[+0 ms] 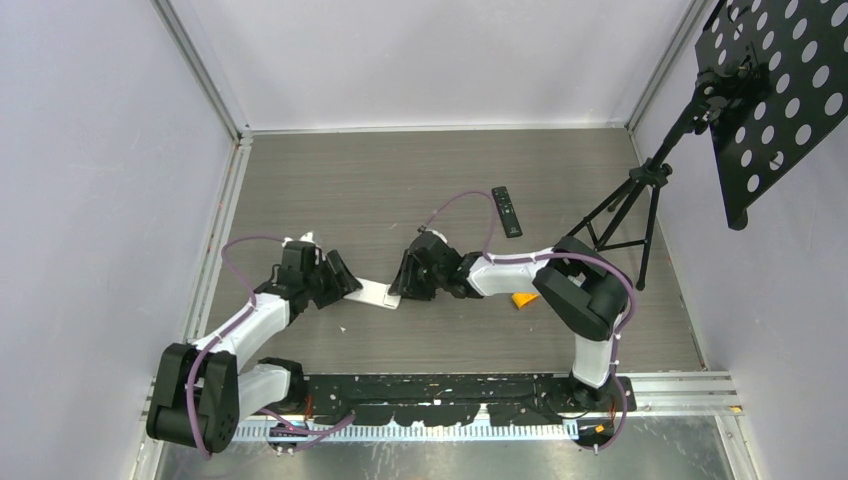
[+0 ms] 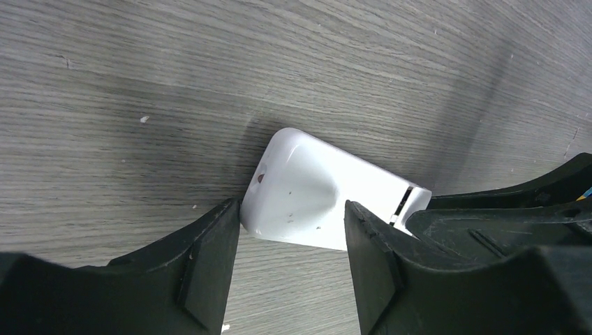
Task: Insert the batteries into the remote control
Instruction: Load the battery cover into the remote control.
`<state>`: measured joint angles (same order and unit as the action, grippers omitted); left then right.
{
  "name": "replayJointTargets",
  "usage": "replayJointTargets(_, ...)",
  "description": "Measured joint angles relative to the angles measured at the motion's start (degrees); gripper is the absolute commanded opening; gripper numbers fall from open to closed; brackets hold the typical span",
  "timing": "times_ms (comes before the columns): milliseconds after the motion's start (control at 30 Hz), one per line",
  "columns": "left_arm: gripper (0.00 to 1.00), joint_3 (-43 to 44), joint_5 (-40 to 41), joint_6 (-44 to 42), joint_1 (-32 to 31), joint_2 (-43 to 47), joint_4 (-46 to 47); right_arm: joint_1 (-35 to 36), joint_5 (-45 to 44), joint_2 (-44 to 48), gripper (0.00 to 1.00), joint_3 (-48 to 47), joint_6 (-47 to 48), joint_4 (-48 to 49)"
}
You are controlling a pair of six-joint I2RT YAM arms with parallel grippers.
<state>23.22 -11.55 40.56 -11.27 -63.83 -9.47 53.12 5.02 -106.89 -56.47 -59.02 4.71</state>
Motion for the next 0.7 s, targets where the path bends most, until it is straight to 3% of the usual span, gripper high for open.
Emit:
replayJointTargets(233,0.60,-0.1,-0.1,0.6,0.0,0.1,0.2,2.6,-4.6,-0.2,0.42,-3.0,5.2,-4.4)
replayJointTargets(400,0.63,-0.2,-0.1,1.0,0.0,0.4,0.3,5.7,-9.7,-0.4,0.60,-5.8,8.1,-9.3)
replayJointTargets(700,0.70,-0.3,-0.6,1.4,-0.6,0.7,0.7,7.5,-14.1,0.5,0.72,-6.9,9.0,-12.9)
